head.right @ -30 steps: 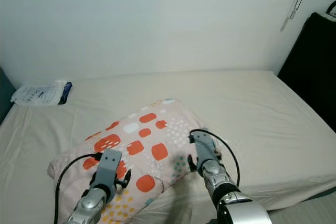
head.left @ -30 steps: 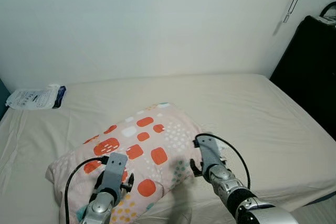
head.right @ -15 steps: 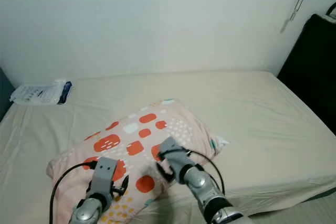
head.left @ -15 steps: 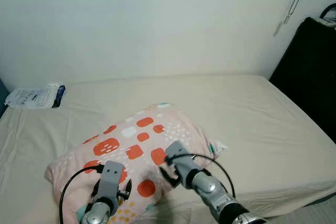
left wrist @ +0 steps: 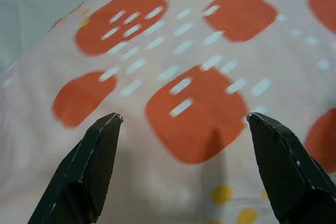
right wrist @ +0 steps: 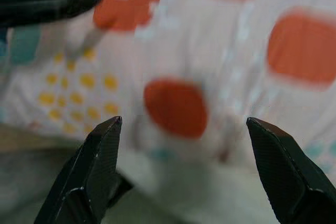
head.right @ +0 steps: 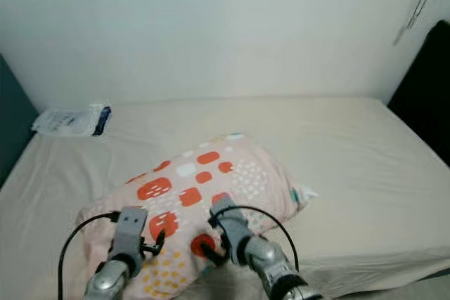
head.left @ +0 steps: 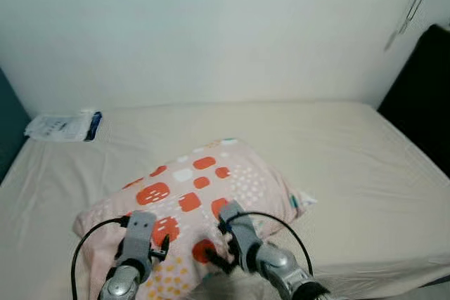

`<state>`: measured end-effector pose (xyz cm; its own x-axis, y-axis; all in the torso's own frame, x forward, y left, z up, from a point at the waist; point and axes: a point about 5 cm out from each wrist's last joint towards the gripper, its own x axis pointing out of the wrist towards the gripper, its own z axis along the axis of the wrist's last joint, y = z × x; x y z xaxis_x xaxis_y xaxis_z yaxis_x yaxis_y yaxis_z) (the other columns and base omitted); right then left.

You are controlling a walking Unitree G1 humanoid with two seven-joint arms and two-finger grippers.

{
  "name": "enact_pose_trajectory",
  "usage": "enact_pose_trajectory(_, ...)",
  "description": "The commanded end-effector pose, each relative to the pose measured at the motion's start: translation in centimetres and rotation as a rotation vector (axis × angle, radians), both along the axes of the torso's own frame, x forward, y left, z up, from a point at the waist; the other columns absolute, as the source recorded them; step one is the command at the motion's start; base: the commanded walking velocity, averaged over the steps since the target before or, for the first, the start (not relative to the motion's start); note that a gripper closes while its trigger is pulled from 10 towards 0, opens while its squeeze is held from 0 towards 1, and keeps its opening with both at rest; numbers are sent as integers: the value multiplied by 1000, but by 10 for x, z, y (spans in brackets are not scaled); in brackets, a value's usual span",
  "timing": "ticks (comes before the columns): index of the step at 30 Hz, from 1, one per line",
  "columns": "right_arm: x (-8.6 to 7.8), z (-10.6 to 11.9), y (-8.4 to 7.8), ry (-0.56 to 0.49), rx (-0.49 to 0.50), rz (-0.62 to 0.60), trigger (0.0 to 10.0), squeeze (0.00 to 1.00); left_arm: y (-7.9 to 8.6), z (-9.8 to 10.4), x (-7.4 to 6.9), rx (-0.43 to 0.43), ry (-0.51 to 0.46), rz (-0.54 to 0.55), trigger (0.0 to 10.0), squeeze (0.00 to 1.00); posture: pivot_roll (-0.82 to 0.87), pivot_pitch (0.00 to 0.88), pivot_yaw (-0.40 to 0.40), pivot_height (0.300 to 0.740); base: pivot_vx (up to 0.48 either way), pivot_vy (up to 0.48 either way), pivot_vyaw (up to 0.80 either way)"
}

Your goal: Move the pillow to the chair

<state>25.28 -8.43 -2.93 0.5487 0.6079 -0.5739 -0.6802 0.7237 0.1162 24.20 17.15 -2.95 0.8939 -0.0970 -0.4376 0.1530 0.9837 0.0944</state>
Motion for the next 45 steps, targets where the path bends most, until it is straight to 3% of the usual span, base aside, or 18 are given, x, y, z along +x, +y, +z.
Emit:
enact_pose_trajectory(1, 2, 0, -6, 10, 0, -48, 10000, 0, 0, -3, -2, 12, 32, -16, 10000, 0, 57, 0, -16, 740, 0, 0, 0)
enact_pose_trajectory(3, 6, -1, -19, 7, -40, -133, 10000, 0, -9, -7, -3, -32, 59, -4, 10000, 0, 80, 0, -52, 740, 0, 0, 0)
enact_pose_trajectory(8, 9, 0, -24, 8, -46, -141, 10000, 0, -20, -9, -7, -57, 59, -40, 10000, 0, 73, 0, -51, 740, 0, 0, 0)
enact_pose_trajectory(13, 13, 3, -29, 4, -49, -165, 10000, 0, -22, -23, -24, -25, 139, -53, 10000, 0, 85, 0, -62, 740, 0, 0, 0)
enact_pose_trajectory(17, 10, 0, -25, 28, -59, -157, 10000, 0, -20, -26, -27, 1, 153, -59, 10000, 0, 100, 0, -79, 740, 0, 0, 0)
enact_pose_trajectory(23, 8, -1, -23, 32, -70, -141, 10000, 0, -18, -24, -23, -19, 149, -10, 10000, 0, 99, 0, -89, 740, 0, 0, 0)
enact_pose_trajectory(28, 10, -1, -28, 34, -74, -177, 10000, 0, -29, -18, -15, -39, 114, -31, 10000, 0, 92, 0, -71, 740, 0, 0, 0)
enact_pose_trajectory(45, 8, -3, -28, 26, -75, -220, 10000, 0, -24, -18, -13, -23, 115, 10, 10000, 0, 60, 0, -64, 740, 0, 0, 0)
